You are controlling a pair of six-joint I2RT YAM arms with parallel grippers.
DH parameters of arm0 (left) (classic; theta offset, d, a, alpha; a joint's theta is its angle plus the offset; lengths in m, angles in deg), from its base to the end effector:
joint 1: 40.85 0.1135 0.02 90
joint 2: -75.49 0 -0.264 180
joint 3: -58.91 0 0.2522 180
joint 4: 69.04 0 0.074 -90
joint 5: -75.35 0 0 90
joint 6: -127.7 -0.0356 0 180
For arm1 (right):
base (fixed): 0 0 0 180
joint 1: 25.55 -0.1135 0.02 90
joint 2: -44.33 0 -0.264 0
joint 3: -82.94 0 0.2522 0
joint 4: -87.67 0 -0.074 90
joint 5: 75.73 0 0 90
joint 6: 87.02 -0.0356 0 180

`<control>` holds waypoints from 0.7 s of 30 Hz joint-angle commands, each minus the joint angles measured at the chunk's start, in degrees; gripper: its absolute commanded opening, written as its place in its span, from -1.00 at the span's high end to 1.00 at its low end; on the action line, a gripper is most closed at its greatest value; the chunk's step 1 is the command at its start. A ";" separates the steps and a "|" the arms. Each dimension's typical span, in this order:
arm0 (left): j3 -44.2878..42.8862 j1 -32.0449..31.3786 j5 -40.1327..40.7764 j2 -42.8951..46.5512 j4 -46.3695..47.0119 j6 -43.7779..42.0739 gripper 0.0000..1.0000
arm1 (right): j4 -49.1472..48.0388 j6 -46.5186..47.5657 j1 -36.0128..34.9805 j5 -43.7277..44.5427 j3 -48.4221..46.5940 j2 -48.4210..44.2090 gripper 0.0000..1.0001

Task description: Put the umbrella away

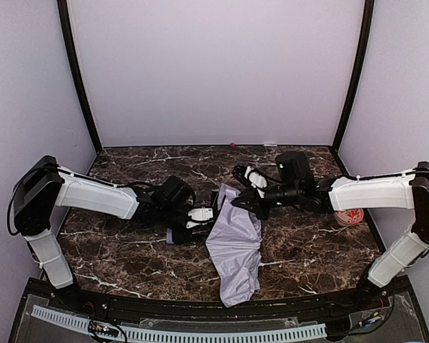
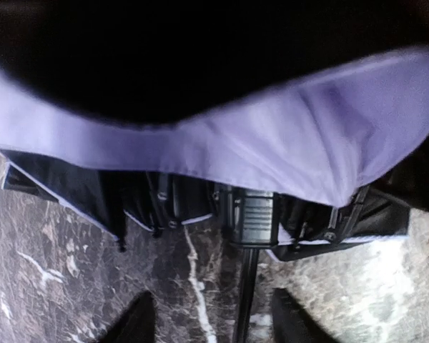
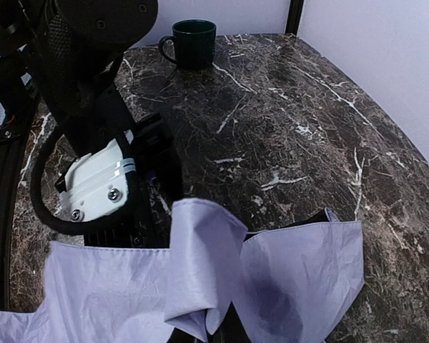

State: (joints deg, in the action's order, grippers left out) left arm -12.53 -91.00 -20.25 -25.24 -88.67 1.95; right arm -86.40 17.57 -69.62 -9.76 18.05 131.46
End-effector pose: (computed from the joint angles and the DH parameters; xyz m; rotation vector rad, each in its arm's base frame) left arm 0.2287 -0.2794 0.1670 1.6898 1.7498 -0.2322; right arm 0.2300 0.2428 0.2314 -1.2522 1.6865 0.7464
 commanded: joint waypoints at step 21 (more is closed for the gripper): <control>4.55 -11.34 -13.89 14.79 4.24 2.55 -0.66 | -6.67 -4.56 6.28 -3.75 -4.33 14.05 0.92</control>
State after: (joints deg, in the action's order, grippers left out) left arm -2.06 -94.69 -24.82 -5.31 -79.38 3.20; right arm -91.08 15.65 -64.83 -11.99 15.68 141.38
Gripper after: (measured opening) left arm 0.781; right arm 0.036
